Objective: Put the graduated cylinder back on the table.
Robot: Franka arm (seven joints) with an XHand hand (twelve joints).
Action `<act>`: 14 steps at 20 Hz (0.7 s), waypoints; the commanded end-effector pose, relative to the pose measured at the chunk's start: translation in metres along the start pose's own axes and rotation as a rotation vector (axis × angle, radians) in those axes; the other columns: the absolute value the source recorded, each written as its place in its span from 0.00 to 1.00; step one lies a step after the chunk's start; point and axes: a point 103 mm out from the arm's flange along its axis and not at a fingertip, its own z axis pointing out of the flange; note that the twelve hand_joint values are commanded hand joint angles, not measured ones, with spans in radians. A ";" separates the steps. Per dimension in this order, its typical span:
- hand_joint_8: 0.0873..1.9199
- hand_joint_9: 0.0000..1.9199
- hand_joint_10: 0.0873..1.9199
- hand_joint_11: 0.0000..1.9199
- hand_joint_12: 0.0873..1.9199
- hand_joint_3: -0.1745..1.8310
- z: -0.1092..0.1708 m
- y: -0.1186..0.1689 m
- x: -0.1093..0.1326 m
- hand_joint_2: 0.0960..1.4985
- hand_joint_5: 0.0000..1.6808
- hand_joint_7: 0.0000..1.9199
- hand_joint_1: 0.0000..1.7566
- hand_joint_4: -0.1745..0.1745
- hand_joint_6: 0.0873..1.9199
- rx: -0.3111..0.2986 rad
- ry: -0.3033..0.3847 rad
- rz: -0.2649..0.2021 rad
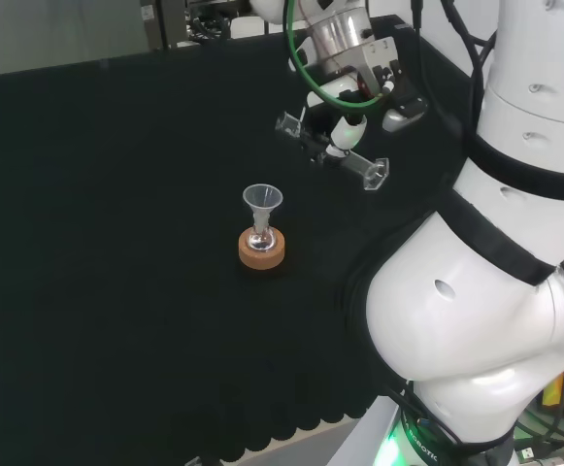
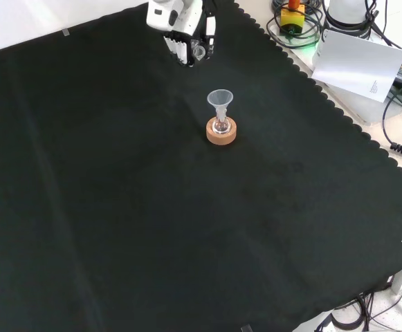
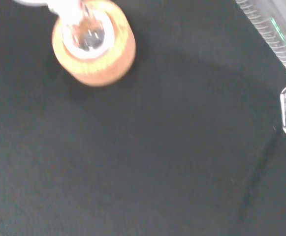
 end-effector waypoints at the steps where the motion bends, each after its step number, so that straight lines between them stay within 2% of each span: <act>1: 0.54 0.70 0.06 0.60 0.39 0.09 -0.007 0.007 -0.009 0.74 0.55 0.50 0.71 0.00 0.55 -0.110 0.089 -0.053; 8: 0.54 0.70 0.06 0.60 0.39 0.09 -0.009 0.031 -0.024 0.74 0.55 0.50 0.71 0.00 0.55 -0.206 0.160 -0.092; 14: 0.54 0.69 0.06 0.60 0.39 0.09 -0.006 0.068 -0.027 0.74 0.55 0.50 0.71 0.00 0.55 -0.302 0.211 -0.168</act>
